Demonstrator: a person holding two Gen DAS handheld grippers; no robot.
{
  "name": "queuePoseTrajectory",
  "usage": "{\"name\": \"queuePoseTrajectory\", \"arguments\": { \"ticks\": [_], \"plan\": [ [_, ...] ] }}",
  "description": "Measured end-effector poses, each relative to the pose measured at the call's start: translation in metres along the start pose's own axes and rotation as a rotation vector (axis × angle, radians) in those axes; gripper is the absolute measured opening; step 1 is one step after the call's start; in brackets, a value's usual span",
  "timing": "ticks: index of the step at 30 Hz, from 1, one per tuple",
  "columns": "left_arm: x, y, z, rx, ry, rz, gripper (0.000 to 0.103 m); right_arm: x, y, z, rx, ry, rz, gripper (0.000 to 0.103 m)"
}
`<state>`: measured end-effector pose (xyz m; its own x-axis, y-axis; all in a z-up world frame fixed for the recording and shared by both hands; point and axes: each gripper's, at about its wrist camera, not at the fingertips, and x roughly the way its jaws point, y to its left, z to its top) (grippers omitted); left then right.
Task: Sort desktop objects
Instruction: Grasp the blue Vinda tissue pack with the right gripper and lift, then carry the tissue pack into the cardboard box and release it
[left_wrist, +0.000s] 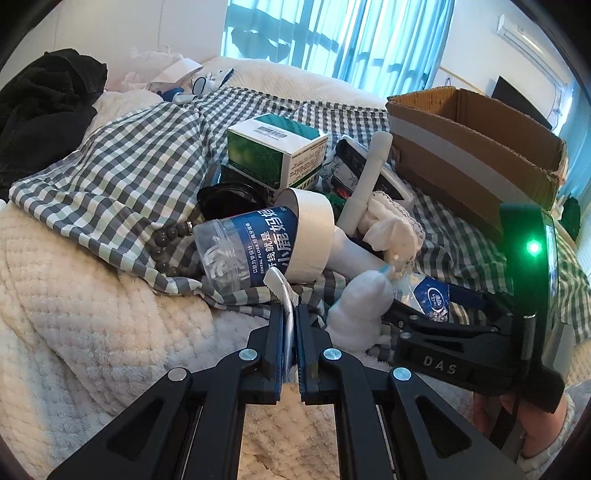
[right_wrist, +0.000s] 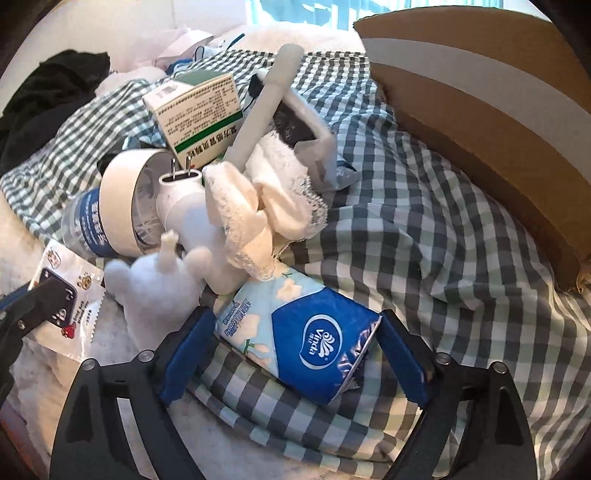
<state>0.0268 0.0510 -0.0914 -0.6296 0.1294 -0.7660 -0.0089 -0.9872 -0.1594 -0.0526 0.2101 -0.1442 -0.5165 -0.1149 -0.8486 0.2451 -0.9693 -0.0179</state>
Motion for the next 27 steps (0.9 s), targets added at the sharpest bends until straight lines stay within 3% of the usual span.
{"name": "queuePoseTrajectory", "arguments": {
  "ticks": [5,14,27],
  "plan": [
    [0.001,-0.002,0.000,0.016,-0.004,0.014,0.006,0.004,-0.001,-0.004,-0.012,0.028,-0.025,0.086],
    [0.000,-0.003,-0.001,0.022,-0.023,0.027,0.006,-0.033,-0.008,0.003,-0.020,-0.075,-0.065,0.083],
    [-0.010,-0.006,0.004,0.013,-0.063,0.039,0.006,-0.077,-0.003,0.023,-0.006,-0.199,-0.009,0.083]
  ]
}}
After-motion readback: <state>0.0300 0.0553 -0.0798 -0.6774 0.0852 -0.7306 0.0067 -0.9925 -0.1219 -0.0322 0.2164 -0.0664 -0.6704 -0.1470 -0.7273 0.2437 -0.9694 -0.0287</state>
